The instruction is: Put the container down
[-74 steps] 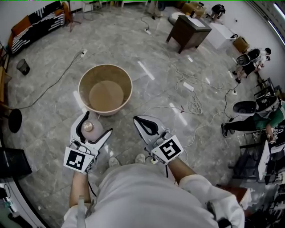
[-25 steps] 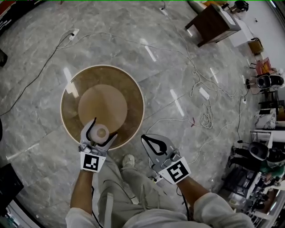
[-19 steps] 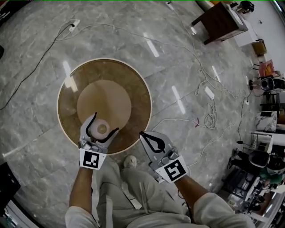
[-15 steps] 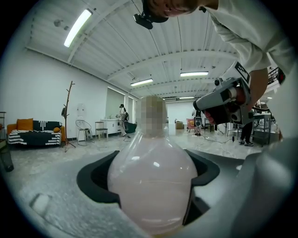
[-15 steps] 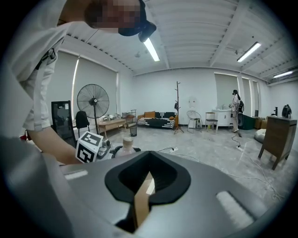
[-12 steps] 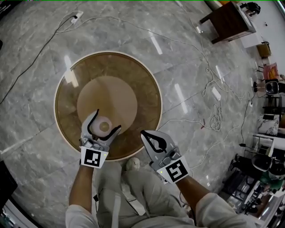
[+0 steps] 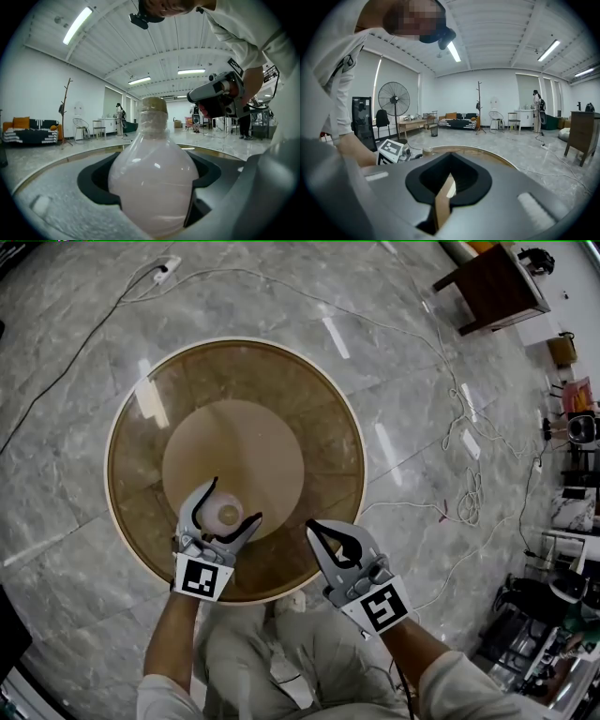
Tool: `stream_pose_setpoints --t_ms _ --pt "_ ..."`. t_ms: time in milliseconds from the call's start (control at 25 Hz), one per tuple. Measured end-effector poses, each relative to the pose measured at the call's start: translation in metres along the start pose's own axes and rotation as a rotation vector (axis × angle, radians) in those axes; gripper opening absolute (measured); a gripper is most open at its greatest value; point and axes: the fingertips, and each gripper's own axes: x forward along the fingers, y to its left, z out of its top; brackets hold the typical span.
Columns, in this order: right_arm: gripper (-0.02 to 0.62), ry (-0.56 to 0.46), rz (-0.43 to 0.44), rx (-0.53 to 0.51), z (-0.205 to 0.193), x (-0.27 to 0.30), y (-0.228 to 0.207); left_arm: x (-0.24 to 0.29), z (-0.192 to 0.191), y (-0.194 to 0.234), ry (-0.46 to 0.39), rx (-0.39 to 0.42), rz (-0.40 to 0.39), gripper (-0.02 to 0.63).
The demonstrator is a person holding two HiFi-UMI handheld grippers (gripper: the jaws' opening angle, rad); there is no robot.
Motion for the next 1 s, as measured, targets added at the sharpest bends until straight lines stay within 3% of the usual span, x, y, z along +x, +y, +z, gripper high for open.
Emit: stream_pose_setpoints --t_ms 200,440,720,1000 --pt "0.002 -0.026 0.004 -0.006 -0.019 0.009 -0.001 0.011 -0.004 0.008 -0.006 -0.028 -0.006 0.425" --pt "0.002 -0.052 0.011 0.0 -0.02 0.015 0.004 0.018 -0.02 0.001 0.078 -0.045 -0.051 0.425" --pt "0.002 -0.074 0.012 -0.007 -0.01 0.016 0.0 0.023 -0.037 0.005 0.176 -0.134 -0.067 0.425" --pt "0.002 -0.077 0.007 0.001 -0.008 0.016 -0.002 0.026 -0.05 -0.004 0.276 -0.091 -0.106 0.425"
